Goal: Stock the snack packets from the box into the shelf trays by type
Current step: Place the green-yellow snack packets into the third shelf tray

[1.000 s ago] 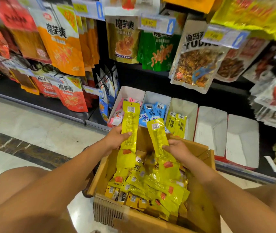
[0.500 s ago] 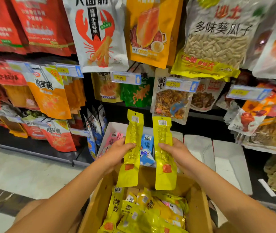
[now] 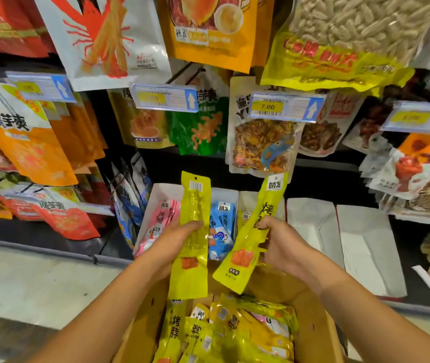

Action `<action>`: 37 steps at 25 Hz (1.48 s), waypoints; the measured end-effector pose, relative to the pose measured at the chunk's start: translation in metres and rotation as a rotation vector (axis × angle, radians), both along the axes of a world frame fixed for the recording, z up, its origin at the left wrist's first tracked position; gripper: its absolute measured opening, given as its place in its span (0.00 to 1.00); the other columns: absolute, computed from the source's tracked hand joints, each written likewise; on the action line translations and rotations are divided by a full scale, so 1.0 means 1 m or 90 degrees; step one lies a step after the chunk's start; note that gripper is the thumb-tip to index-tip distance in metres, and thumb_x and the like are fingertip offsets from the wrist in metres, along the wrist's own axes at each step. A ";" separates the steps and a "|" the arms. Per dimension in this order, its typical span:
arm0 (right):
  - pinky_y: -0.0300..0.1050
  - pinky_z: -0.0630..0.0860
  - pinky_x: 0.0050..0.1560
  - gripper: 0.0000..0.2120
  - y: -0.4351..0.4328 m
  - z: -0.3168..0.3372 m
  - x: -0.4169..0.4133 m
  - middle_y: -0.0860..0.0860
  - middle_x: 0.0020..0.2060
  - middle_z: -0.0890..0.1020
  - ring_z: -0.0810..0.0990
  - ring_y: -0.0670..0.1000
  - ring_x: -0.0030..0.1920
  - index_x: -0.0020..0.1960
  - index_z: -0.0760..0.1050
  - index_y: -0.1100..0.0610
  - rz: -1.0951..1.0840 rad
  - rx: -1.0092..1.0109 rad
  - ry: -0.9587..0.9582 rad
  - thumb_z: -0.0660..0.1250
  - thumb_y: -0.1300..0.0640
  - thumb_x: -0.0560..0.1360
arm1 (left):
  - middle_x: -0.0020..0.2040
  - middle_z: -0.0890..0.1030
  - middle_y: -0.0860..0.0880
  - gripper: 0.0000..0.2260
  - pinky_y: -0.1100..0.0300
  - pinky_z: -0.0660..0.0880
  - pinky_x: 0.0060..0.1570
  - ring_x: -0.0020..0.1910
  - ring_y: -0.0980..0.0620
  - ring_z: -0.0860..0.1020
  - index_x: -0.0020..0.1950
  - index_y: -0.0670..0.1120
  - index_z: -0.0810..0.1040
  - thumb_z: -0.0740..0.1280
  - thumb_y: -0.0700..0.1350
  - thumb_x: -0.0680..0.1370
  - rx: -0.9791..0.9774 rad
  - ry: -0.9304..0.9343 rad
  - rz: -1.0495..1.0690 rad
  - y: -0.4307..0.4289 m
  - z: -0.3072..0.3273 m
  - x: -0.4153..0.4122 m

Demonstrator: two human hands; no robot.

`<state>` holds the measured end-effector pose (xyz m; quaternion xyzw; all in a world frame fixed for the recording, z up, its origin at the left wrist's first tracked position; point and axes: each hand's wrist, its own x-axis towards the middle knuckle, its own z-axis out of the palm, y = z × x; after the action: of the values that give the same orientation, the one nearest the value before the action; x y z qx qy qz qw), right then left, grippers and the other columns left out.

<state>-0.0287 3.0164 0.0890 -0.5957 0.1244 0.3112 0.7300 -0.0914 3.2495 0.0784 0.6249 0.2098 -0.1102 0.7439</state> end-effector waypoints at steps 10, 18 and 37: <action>0.57 0.80 0.57 0.06 -0.003 -0.002 -0.001 0.54 0.47 0.87 0.86 0.57 0.51 0.54 0.80 0.55 -0.058 -0.044 -0.099 0.67 0.54 0.80 | 0.41 0.78 0.45 0.34 0.56 0.76 0.29 0.34 0.48 0.76 0.66 0.42 0.78 0.62 0.70 0.78 -0.207 0.092 0.084 -0.012 0.005 0.002; 0.57 0.80 0.58 0.06 -0.004 -0.007 -0.002 0.53 0.49 0.87 0.85 0.56 0.52 0.55 0.79 0.54 -0.055 -0.069 -0.107 0.68 0.54 0.80 | 0.65 0.79 0.46 0.44 0.46 0.78 0.60 0.63 0.42 0.79 0.73 0.48 0.71 0.72 0.74 0.67 0.166 0.067 0.049 -0.013 -0.001 -0.002; 0.49 0.83 0.43 0.08 -0.045 -0.050 0.028 0.56 0.51 0.87 0.86 0.54 0.48 0.57 0.80 0.57 -0.001 -0.206 0.002 0.69 0.62 0.79 | 0.59 0.82 0.48 0.11 0.70 0.73 0.25 0.41 0.58 0.79 0.66 0.43 0.78 0.64 0.37 0.84 0.150 0.028 0.023 -0.021 0.001 0.014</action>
<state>-0.0003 2.9713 0.0390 -0.7048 0.1741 0.2877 0.6246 -0.0776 3.2283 0.0792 0.7013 0.2491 -0.0851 0.6625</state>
